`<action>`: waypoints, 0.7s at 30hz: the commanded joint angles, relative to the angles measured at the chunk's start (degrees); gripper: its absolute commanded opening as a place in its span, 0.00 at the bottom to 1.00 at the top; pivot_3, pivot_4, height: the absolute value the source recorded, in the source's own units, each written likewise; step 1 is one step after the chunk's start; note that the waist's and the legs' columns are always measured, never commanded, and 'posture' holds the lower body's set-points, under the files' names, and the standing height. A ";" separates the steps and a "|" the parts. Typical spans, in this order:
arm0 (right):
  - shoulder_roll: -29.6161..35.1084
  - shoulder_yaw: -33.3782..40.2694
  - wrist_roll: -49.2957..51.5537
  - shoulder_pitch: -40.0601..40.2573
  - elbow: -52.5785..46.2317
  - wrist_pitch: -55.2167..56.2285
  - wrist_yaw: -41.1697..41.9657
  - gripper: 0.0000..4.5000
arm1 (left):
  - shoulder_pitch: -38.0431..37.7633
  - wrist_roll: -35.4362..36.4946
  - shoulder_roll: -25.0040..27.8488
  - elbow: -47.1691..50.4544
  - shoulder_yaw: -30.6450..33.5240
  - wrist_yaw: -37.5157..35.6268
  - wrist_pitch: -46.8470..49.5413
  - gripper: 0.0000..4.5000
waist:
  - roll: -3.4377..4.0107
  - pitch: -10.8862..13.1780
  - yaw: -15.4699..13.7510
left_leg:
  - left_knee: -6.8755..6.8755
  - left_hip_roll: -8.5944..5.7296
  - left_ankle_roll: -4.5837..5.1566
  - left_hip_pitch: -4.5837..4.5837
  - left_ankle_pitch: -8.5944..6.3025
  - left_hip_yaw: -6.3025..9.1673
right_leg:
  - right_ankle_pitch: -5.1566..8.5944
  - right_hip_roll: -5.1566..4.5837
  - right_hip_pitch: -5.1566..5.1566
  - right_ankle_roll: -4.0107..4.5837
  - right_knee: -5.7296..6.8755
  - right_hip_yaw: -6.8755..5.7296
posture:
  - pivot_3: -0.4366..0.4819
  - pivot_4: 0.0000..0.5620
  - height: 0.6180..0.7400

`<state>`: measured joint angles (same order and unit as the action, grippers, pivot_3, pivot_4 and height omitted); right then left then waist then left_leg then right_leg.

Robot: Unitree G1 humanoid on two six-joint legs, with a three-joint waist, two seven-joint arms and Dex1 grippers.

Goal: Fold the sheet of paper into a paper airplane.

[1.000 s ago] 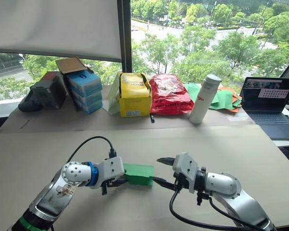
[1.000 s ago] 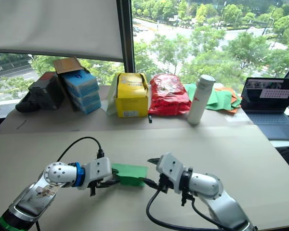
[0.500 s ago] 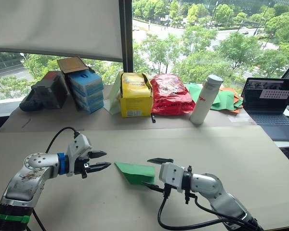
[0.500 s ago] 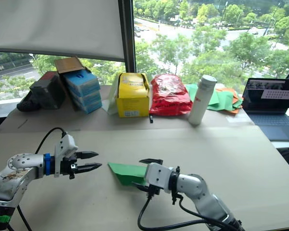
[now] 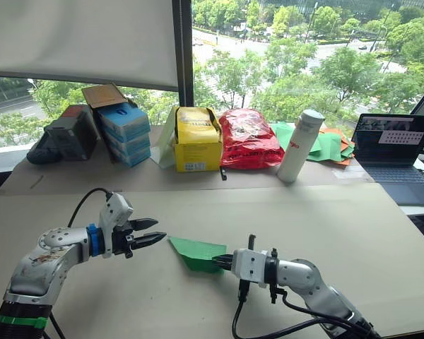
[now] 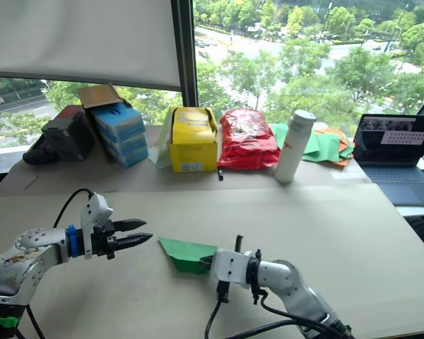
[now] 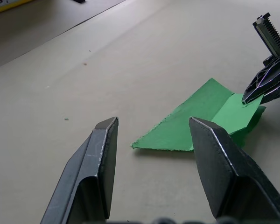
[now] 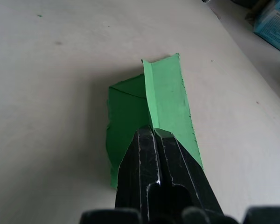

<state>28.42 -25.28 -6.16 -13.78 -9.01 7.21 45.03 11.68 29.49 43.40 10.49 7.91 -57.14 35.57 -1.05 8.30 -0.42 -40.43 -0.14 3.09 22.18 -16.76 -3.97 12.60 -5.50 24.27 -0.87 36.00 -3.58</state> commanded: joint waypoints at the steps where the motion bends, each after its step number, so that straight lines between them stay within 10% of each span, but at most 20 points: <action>1: 1.13 -0.34 0.98 -3.26 0.10 6.50 3.84 0.01 | 1.40 2.83 -0.33 1.07 2.12 0.18 1.06 0.57 | 0.00 0.00 0.07 | 0.00 0.00 0.00 -0.02 0.00 0.00 | 0.00 0.01 0.00 0.00 0.01 0.01 | 0.48 0.27 1.00; 17: 1.80 -0.93 4.19 -5.51 3.20 8.90 12.26 0.01 | 1.21 4.97 0.80 1.49 0.80 -2.45 1.87 0.57 | 0.00 0.00 0.09 | 0.00 0.00 0.00 -0.01 0.00 0.00 | 0.00 -0.03 -0.01 0.01 0.01 0.02 | 0.48 0.27 1.00; 21: 1.79 -0.59 4.39 -5.01 1.63 6.08 12.54 0.28 | 1.12 4.79 0.41 1.95 0.06 -2.70 1.33 0.57 | 0.00 0.00 0.09 | 0.00 0.01 -0.01 -0.01 0.01 0.00 | 0.00 -0.03 -0.01 0.02 0.02 0.02 | 0.48 0.27 1.00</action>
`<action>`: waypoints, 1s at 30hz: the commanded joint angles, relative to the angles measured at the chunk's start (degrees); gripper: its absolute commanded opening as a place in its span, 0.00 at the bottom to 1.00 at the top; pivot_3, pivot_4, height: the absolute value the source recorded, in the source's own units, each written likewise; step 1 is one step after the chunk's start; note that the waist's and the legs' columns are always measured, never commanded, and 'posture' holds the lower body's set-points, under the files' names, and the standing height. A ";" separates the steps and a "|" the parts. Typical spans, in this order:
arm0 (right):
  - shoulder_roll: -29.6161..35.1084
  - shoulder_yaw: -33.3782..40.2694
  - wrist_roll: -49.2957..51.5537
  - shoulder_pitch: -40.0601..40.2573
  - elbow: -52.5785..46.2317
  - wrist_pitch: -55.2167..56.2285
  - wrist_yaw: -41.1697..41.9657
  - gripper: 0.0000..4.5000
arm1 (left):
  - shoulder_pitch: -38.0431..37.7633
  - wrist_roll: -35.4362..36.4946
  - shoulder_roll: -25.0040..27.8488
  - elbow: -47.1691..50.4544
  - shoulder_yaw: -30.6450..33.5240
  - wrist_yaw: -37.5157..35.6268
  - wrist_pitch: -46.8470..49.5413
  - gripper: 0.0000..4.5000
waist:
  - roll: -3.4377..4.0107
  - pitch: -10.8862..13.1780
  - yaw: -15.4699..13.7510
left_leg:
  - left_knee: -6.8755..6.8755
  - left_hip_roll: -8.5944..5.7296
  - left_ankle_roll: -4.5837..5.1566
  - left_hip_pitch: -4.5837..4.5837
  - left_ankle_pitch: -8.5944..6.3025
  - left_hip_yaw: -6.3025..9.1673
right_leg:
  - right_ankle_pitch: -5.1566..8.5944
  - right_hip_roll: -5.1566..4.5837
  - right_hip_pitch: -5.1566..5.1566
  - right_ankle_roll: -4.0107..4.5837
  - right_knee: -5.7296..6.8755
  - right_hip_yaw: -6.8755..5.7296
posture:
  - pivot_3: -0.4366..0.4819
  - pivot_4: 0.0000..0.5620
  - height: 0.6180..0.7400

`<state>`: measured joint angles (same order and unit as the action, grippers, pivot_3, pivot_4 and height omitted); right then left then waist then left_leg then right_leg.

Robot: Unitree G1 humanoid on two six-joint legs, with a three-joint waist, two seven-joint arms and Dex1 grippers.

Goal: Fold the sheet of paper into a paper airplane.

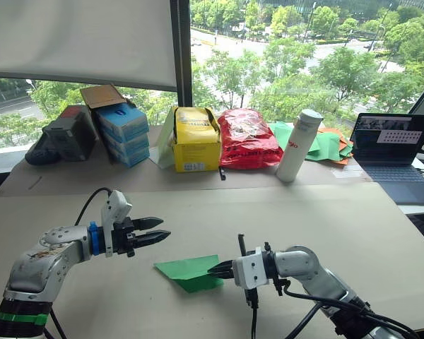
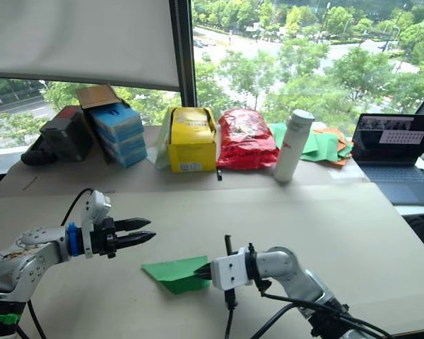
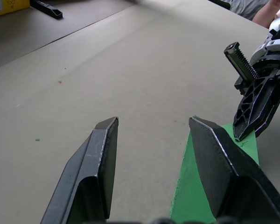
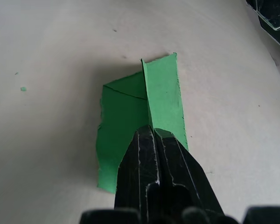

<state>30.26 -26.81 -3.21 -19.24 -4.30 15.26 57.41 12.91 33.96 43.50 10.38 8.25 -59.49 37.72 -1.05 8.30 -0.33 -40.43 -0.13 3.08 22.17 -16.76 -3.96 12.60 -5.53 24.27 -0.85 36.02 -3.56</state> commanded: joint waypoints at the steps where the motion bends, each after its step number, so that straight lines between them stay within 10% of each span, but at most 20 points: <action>1: -0.06 1.14 1.53 0.90 -4.29 -3.34 -0.16 0.36 | -0.16 0.33 0.02 2.43 -0.73 -0.51 -1.07 0.51 | 0.00 0.00 -0.03 | 0.00 0.00 0.00 0.00 0.00 0.00 | 0.00 0.00 0.00 0.00 0.00 0.00 | 0.48 0.27 1.00; 5: -0.18 2.08 2.23 2.60 -9.18 -7.84 -1.07 0.66 | -1.54 -0.46 -0.01 4.63 -3.07 -1.46 -2.41 0.23 | 0.00 0.00 -0.18 | 0.00 -0.02 0.01 0.02 -0.01 0.00 | 0.00 -0.06 0.00 0.00 -0.01 0.01 | 0.48 0.27 1.00; 8: -0.23 2.87 2.28 4.14 -12.08 -10.35 -2.16 0.67 | -2.46 -1.05 -0.65 6.18 -5.41 -1.15 -2.71 0.01 | 0.00 0.00 -0.24 | 0.00 -0.01 0.01 0.00 -0.01 0.00 | 0.00 -0.06 0.00 0.00 0.00 0.03 | 0.48 0.27 1.00; 30: 0.53 2.27 0.59 5.95 -14.83 -13.77 -3.71 0.67 | -7.83 -19.17 1.66 -1.16 -18.34 -3.69 -20.54 0.01 | 0.01 -0.01 -0.33 | 0.00 -0.01 0.16 -0.05 -0.09 0.00 | 0.01 -0.06 -0.04 0.02 -0.01 0.01 | 0.48 0.27 1.00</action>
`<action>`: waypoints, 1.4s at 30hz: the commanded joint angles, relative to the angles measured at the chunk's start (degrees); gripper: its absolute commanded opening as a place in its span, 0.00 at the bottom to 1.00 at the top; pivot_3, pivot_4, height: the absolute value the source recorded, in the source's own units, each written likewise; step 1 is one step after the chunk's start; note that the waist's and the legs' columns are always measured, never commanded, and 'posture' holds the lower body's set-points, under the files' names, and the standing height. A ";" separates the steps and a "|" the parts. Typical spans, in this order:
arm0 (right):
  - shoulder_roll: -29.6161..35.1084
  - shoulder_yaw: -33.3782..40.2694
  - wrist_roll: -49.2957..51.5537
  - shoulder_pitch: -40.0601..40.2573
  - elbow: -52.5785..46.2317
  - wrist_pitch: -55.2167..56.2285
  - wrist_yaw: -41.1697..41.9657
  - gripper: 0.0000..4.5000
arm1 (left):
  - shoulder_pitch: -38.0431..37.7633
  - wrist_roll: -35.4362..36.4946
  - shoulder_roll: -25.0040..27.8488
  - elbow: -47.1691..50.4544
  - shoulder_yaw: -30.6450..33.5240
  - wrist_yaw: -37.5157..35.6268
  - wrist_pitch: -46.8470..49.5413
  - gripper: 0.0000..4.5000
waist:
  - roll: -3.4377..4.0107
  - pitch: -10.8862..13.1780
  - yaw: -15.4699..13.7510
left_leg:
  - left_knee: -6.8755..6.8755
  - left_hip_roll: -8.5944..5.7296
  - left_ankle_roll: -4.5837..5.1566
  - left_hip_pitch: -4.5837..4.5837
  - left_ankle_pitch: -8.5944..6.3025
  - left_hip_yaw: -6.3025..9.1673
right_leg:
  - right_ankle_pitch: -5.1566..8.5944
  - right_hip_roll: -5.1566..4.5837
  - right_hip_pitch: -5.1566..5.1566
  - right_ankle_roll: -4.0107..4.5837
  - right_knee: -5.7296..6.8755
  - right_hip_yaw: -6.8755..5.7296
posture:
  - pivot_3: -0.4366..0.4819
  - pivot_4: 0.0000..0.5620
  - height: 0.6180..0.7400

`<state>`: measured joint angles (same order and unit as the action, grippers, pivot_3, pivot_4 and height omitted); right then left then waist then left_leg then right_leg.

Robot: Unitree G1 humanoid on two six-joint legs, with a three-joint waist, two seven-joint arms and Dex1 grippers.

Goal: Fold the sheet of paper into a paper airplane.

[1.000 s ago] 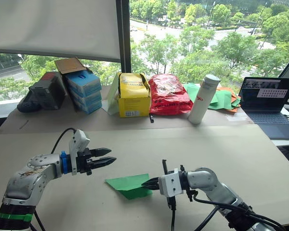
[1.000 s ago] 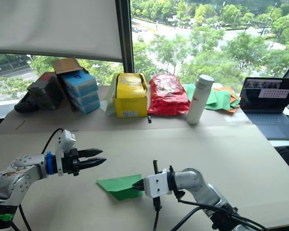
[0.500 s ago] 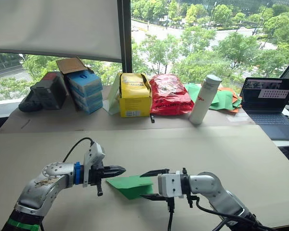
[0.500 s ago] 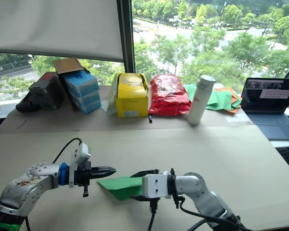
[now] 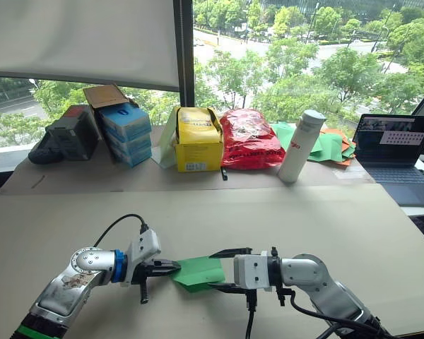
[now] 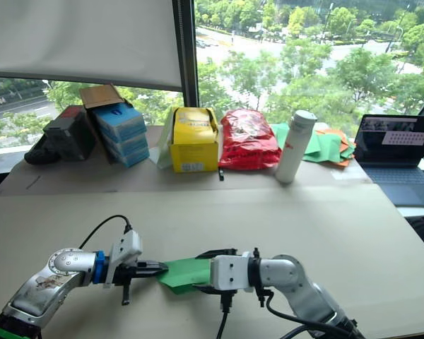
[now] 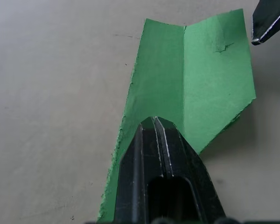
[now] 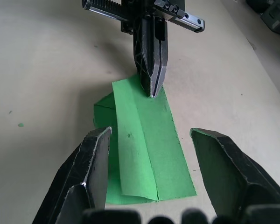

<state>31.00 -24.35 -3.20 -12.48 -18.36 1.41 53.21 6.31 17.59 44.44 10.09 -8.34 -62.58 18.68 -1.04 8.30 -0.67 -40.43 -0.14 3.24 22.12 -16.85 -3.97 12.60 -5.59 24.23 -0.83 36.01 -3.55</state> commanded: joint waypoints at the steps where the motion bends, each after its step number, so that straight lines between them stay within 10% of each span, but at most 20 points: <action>1: -0.17 -0.36 0.56 -0.84 -0.61 0.05 0.71 0.67 | -1.23 -3.02 0.79 -0.98 -1.82 -0.61 -1.87 0.01 | 0.00 0.00 -0.01 | 0.00 0.00 0.15 -0.02 -0.09 0.00 | 0.00 0.00 -0.01 0.00 0.01 0.00 | 0.48 0.27 1.00; 18: -2.40 -1.08 0.56 -4.99 4.65 0.81 1.29 0.67 | -1.73 -4.61 1.61 -1.86 -1.90 -0.48 -4.17 0.01 | 0.02 -0.01 0.10 | 0.00 0.01 0.14 -0.10 -0.08 -0.01 | 0.00 0.03 -0.06 0.00 0.04 0.01 | 0.48 0.27 1.00; 27: -0.70 -2.02 -0.76 -3.34 4.74 1.29 2.04 0.02 | -1.61 -4.78 1.69 -2.03 -1.77 -0.32 -4.37 0.00 | 0.03 -0.02 0.10 | 0.00 0.01 0.14 -0.10 -0.08 -0.01 | 0.00 0.02 -0.06 0.00 0.05 0.01 | 0.48 0.27 1.00; 42: -6.81 -2.48 2.40 -13.52 12.13 -16.34 4.95 0.01 | -1.66 -4.99 1.51 -2.03 -1.82 -0.50 -5.00 0.00 | 0.04 -0.02 0.26 | 0.00 0.03 0.17 -0.14 -0.10 0.00 | 0.00 0.03 -0.06 0.02 0.09 0.01 | 0.48 0.27 1.00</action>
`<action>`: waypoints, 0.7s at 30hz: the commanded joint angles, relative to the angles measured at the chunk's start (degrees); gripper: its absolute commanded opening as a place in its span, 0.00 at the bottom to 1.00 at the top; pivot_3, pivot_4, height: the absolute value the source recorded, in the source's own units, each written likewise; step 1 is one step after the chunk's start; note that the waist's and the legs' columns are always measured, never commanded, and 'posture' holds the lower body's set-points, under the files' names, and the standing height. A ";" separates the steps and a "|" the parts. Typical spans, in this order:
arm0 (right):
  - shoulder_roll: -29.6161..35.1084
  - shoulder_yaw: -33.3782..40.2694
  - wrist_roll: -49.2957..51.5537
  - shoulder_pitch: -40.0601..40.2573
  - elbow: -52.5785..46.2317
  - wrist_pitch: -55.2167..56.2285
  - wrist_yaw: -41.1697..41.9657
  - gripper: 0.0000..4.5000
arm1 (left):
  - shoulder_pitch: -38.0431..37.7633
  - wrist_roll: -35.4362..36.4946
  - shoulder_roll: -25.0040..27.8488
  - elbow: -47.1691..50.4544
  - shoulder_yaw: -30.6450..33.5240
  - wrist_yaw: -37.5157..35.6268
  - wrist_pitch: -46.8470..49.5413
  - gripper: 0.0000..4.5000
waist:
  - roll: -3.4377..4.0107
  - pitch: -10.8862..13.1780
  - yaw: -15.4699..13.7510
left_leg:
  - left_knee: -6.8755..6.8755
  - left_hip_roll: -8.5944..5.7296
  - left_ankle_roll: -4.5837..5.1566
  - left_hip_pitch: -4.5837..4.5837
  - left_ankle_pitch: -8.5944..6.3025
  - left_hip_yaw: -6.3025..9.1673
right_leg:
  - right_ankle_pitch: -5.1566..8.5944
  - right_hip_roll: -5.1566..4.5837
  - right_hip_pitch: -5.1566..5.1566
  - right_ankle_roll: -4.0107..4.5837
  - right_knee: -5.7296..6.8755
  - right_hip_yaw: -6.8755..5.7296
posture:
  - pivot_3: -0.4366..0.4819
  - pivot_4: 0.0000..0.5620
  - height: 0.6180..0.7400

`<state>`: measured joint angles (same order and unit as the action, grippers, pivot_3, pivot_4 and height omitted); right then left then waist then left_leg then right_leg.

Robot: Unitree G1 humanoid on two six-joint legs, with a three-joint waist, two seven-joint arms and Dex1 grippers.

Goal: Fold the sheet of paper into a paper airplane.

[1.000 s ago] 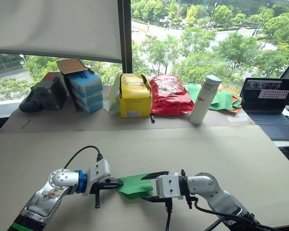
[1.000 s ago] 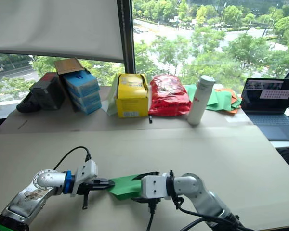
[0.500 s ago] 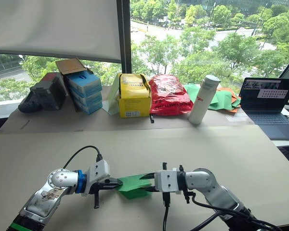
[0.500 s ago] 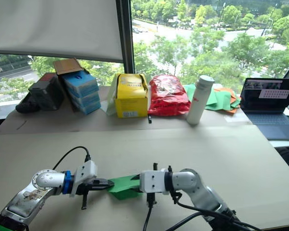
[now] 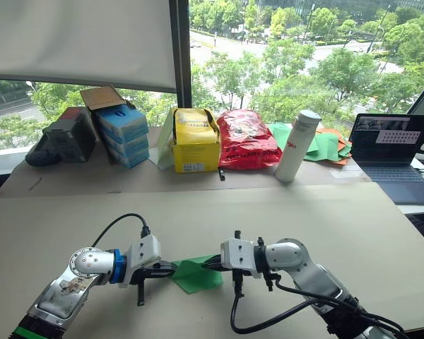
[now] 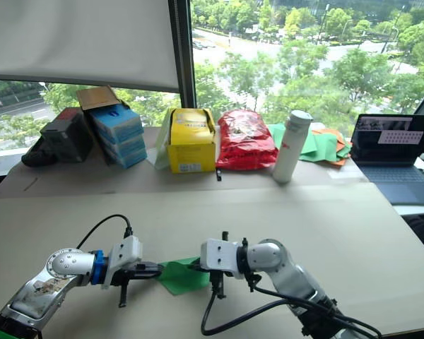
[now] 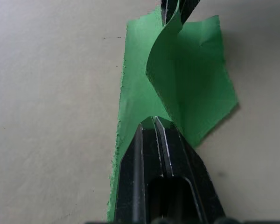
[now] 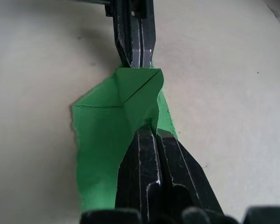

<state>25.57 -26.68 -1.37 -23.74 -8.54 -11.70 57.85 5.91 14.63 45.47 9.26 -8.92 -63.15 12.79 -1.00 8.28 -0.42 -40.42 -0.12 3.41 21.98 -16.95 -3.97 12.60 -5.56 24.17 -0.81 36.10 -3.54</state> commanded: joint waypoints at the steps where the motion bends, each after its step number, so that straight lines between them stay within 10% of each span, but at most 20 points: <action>1: -1.90 -0.31 0.36 -3.09 3.54 -4.03 0.10 0.01 | -1.31 -1.99 0.43 -1.12 -1.19 0.13 0.89 0.00 | 0.00 0.00 0.02 | 0.00 0.00 -0.01 0.00 0.01 0.00 | 0.00 -0.01 0.01 0.00 0.00 0.00 | 0.48 0.27 1.00; 21: -3.26 -3.77 -3.27 -4.22 9.75 -7.57 -0.87 0.01 | 1.11 11.95 4.64 13.08 8.62 -0.93 16.47 0.00 | 0.04 -0.02 1.11 | 0.07 0.01 -0.26 -0.01 0.14 0.02 | 0.00 -0.07 0.01 0.02 0.00 -0.01 | 0.48 0.27 1.00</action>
<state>21.62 -28.99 -3.03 -28.97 -0.34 -17.05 57.15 6.90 23.56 50.29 19.42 -0.71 -63.64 27.13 -0.96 8.25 0.69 -40.35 -0.11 3.14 21.97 -16.81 -3.95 12.60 -5.64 24.18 -0.79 36.10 -3.54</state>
